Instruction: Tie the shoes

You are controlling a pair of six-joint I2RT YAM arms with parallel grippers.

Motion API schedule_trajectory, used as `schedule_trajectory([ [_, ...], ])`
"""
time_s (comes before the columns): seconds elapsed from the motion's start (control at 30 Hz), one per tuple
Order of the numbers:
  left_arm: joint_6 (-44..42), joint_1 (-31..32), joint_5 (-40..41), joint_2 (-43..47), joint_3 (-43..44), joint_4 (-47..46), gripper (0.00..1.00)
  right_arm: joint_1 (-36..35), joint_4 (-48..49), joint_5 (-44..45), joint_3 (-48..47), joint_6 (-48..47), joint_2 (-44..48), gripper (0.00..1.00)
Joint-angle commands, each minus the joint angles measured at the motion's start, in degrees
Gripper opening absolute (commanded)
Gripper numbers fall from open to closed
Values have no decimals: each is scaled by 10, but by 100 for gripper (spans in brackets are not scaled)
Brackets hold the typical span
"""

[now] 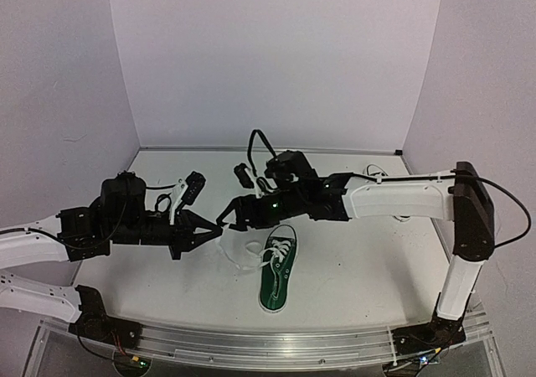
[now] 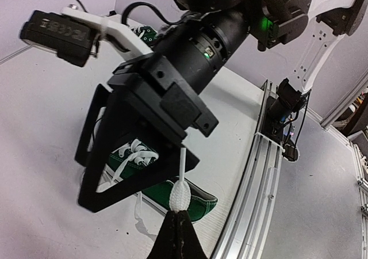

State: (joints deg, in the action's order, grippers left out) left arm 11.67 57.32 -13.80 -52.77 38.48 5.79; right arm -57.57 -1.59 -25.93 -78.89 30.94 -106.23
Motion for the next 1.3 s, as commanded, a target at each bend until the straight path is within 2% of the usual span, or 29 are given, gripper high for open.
schedule_trajectory([
  [0.0,-15,1,-1,3,9,-25,0,0,8,-42,-92,-6,-39,70],
  [0.1,-25,1,4,2,13,-13,0,10,-3,-28,-87,-13,-25,66],
  [0.23,-36,2,10,1,15,-3,0,45,-33,-2,-12,-32,25,56],
  [0.37,-40,1,16,-5,15,5,0,52,-151,36,4,-116,34,44],
  [0.53,-47,1,11,-21,20,15,0,53,-234,48,-3,-181,14,41],
  [0.83,-58,1,44,-65,52,56,0,48,-266,26,-27,-212,-29,36],
  [1.1,-59,1,49,-88,62,49,0,44,-284,65,-34,-220,-48,33],
  [1.27,-60,1,55,-97,60,47,0,43,-290,73,-37,-225,-51,21],
])
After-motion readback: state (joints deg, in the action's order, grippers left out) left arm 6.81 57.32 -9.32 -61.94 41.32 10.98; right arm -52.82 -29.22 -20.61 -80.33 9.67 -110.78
